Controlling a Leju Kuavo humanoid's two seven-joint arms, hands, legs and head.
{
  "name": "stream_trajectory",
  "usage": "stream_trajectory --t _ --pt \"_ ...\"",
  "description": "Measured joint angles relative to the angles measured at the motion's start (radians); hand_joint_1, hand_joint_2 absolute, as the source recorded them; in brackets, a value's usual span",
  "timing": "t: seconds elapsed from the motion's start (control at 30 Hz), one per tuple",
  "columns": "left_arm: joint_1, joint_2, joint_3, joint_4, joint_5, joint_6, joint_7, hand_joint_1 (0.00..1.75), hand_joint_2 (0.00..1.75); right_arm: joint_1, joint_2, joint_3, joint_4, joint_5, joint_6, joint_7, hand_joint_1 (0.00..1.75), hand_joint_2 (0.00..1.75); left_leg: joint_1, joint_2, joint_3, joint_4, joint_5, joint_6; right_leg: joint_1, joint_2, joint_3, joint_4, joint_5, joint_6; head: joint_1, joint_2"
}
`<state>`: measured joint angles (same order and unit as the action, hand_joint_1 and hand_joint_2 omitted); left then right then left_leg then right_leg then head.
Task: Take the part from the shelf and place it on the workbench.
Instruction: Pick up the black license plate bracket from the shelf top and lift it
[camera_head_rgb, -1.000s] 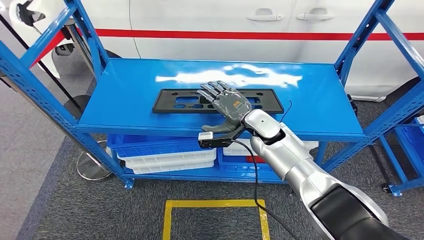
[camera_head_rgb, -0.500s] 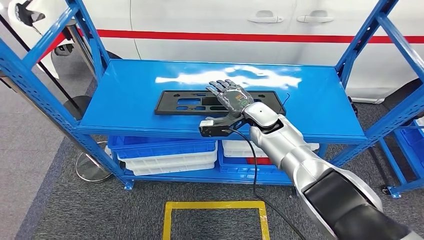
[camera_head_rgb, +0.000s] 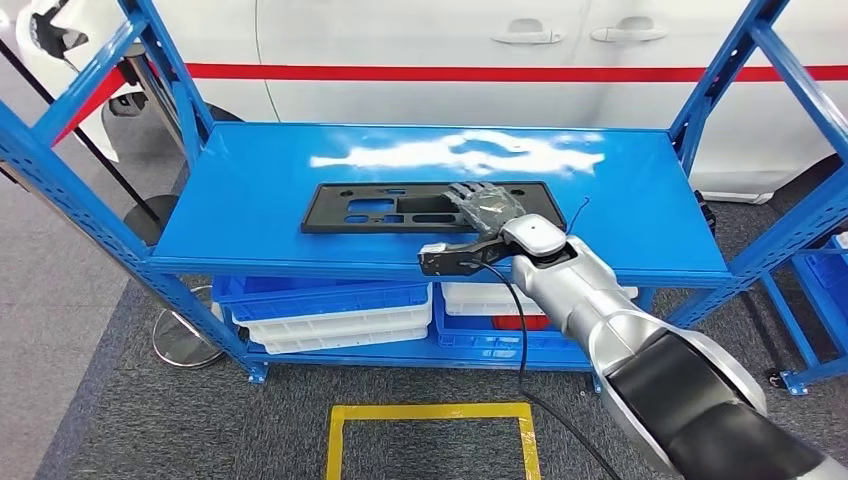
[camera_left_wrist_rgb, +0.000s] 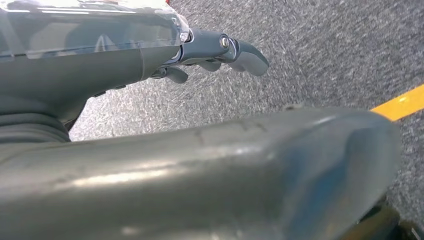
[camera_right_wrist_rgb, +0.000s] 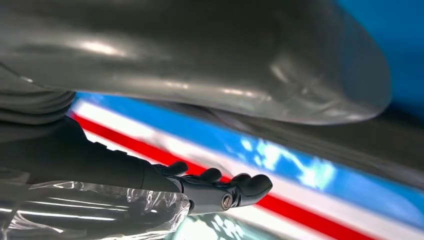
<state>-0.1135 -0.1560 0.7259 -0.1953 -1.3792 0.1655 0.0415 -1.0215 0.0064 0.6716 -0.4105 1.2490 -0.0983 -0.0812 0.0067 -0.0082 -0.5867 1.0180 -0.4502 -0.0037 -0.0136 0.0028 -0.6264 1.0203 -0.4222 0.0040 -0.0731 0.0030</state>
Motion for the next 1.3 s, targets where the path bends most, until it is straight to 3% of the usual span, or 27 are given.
stream_trajectory --t 0.07,0.17,0.2,0.23,0.3,0.37,0.4,0.5,0.57,0.67,0.7,0.73,0.77,0.87,0.9,1.0,1.07,1.2,1.23,1.27,1.3 --pt "-0.001 0.0 0.0 0.0 -0.002 -0.001 0.0 0.0 0.0 -0.008 -0.001 -0.005 0.02 -0.005 0.023 0.017 0.0 0.0 0.001 0.001 -0.019 0.047 -0.033 -0.008 -0.005 0.0 0.004 -0.006 0.003 -0.013 0.0 0.0" --pt "-0.003 0.0 0.0 0.0 -0.003 -0.002 -0.002 0.0 0.0 -0.014 0.0 -0.007 0.048 0.004 0.059 0.036 0.0 0.0 0.004 0.002 -0.112 0.239 -0.117 -0.015 -0.002 0.0 0.006 -0.006 0.001 -0.023 0.0 0.0" --pt "-0.004 0.0 0.0 0.0 -0.002 -0.002 -0.002 0.0 0.0 -0.013 0.0 -0.007 0.058 0.012 0.071 0.042 0.0 0.0 0.004 0.002 -0.134 0.28 -0.123 -0.015 0.0 0.0 0.007 -0.006 0.0 -0.024 0.0 0.0" --pt "-0.004 0.0 0.001 0.0 -0.002 -0.003 -0.003 0.0 0.0 -0.012 0.0 -0.007 0.066 0.021 0.082 0.046 0.0 0.0 0.004 0.002 -0.139 0.282 -0.111 -0.014 0.001 0.001 0.008 -0.005 -0.001 -0.024 0.0 0.0" --pt "-0.004 0.0 0.001 0.0 -0.002 -0.004 -0.003 0.0 0.0 -0.013 0.0 -0.006 0.076 0.035 0.097 0.054 0.0 0.0 0.004 0.002 -0.093 0.173 -0.038 -0.007 0.002 0.003 0.012 -0.003 -0.005 -0.021 0.0 0.0" --pt "-0.007 0.0 0.002 0.0 -0.002 -0.006 -0.003 0.0 0.0 -0.015 0.0 -0.006 0.084 0.042 0.106 0.058 0.0 0.0 0.0 0.002 -0.033 0.047 0.012 0.002 0.006 0.004 0.015 0.0 -0.01 -0.014 0.0 0.0" --pt "-0.008 0.0 0.002 0.0 -0.002 -0.007 -0.003 0.0 0.0 -0.016 0.0 -0.006 0.087 0.044 0.112 0.06 0.0 0.0 -0.002 0.002 -0.019 0.017 0.018 0.006 0.007 0.005 0.015 0.001 -0.011 -0.01 0.0 0.0" --pt "-0.009 0.0 0.003 0.0 -0.002 -0.009 -0.003 0.0 0.0 -0.022 -0.001 -0.006 0.096 0.056 0.146 0.068 0.0 0.0 -0.002 0.002 -0.012 -0.001 0.017 0.017 0.007 0.005 0.016 -0.001 -0.011 0.006 0.0 0.0" --pt "-0.01 0.0 0.004 0.0 -0.002 -0.01 -0.003 0.0 0.0 -0.029 -0.004 -0.006 0.101 0.064 0.166 0.076 0.0 0.0 0.003 0.005 -0.008 -0.01 0.023 0.029 0.006 0.004 0.002 0.036 -0.038 0.016 0.0 0.0" --pt "-0.011 0.0 0.006 0.0 -0.003 -0.012 -0.009 0.0 0.0 -0.029 -0.007 -0.006 0.111 0.073 0.175 0.085 0.0 1.31 0.004 0.006 -0.007 -0.013 0.026 0.035 0.001 0.003 -0.082 0.218 -0.127 0.027 0.0 0.0" --pt "-0.011 0.0 0.006 0.0 -0.003 -0.013 -0.01 0.0 0.0 -0.027 -0.008 -0.006 0.114 0.076 0.174 0.087 0.02 1.75 0.004 0.006 -0.007 -0.013 0.026 0.035 -0.001 0.003 -0.105 0.265 -0.14 0.029 0.0 0.0" --pt "-0.011 0.0 0.007 0.0 -0.003 -0.014 -0.012 0.0 0.0 -0.025 -0.008 -0.006 0.116 0.078 0.171 0.089 0.11 1.75 0.004 0.006 -0.006 -0.012 0.026 0.034 -0.003 0.002 -0.112 0.278 -0.133 0.031 0.0 0.0" --pt "-0.011 0.0 0.007 0.0 -0.004 -0.014 -0.013 0.0 0.0 -0.025 -0.009 -0.006 0.118 0.08 0.166 0.091 0.4 1.75 0.004 0.006 -0.006 -0.01 0.025 0.033 -0.005 0.002 -0.098 0.248 -0.108 0.032 0.0 0.0" --pt "-0.013 -0.002 0.008 0.0 -0.004 -0.016 -0.016 0.0 0.0 -0.025 -0.012 -0.005 0.119 0.086 0.149 0.095 1.48 1.75 0.003 0.004 -0.007 -0.002 0.019 0.024 -0.006 -0.001 -0.003 0.053 -0.024 0.026 0.0 0.0" --pt "-0.014 -0.002 0.008 0.0 -0.005 -0.017 -0.017 0.0 0.0 -0.025 -0.012 -0.005 0.119 0.087 0.145 0.096 1.61 1.75 0.001 0.003 -0.008 0.0 0.018 0.019 -0.004 -0.001 0.014 0.016 -0.015 0.021 0.0 0.0" --pt "-0.014 -0.002 0.008 0.0 -0.009 -0.019 -0.018 0.0 0.0 -0.027 -0.012 -0.005 0.119 0.087 0.138 0.097 1.65 1.75 -0.001 0.002 -0.008 -0.002 0.016 0.003 0.0 -0.001 0.019 0.001 -0.014 0.003 0.0 0.0" --pt "-0.014 -0.003 0.008 0.0 -0.01 -0.019 -0.018 0.0 0.0 -0.03 -0.012 -0.005 0.119 0.088 0.136 0.097 1.69 1.75 0.002 0.003 -0.018 0.027 -0.007 -0.007 -0.004 -0.003 0.024 -0.007 -0.009 -0.01 0.0 0.0" --pt "-0.011 -0.003 0.008 0.0 -0.01 -0.024 -0.018 0.0 0.0 -0.032 -0.012 -0.005 0.119 0.087 0.136 0.097 1.74 1.75 0.006 0.003 -0.118 0.257 -0.116 -0.019 -0.003 -0.008 0.026 -0.009 -0.009 -0.021 0.0 0.0" --pt "-0.01 -0.003 0.008 0.0 -0.01 -0.026 -0.018 0.0 0.0 -0.029 -0.012 -0.004 0.12 0.086 0.138 0.097 1.75 1.75 0.006 0.003 -0.129 0.28 -0.116 -0.021 -0.003 -0.008 0.026 -0.008 -0.009 -0.021 0.0 0.0" --pt "-0.009 -0.003 0.008 0.0 -0.01 -0.027 -0.018 0.0 0.0 -0.026 -0.013 -0.004 0.12 0.086 0.139 0.097 1.75 1.75 0.007 0.003 -0.124 0.268 -0.098 -0.022 -0.003 -0.008 0.026 -0.007 -0.01 -0.02 0.0 0.0" --pt "-0.009 -0.003 0.008 0.0 -0.01 -0.028 -0.018 0.0 0.0 -0.023 -0.013 -0.004 0.121 0.084 0.139 0.097 1.75 1.75 0.009 0.004 -0.099 0.216 -0.065 -0.022 -0.004 -0.007 0.026 -0.005 -0.011 -0.019 0.0 0.0"
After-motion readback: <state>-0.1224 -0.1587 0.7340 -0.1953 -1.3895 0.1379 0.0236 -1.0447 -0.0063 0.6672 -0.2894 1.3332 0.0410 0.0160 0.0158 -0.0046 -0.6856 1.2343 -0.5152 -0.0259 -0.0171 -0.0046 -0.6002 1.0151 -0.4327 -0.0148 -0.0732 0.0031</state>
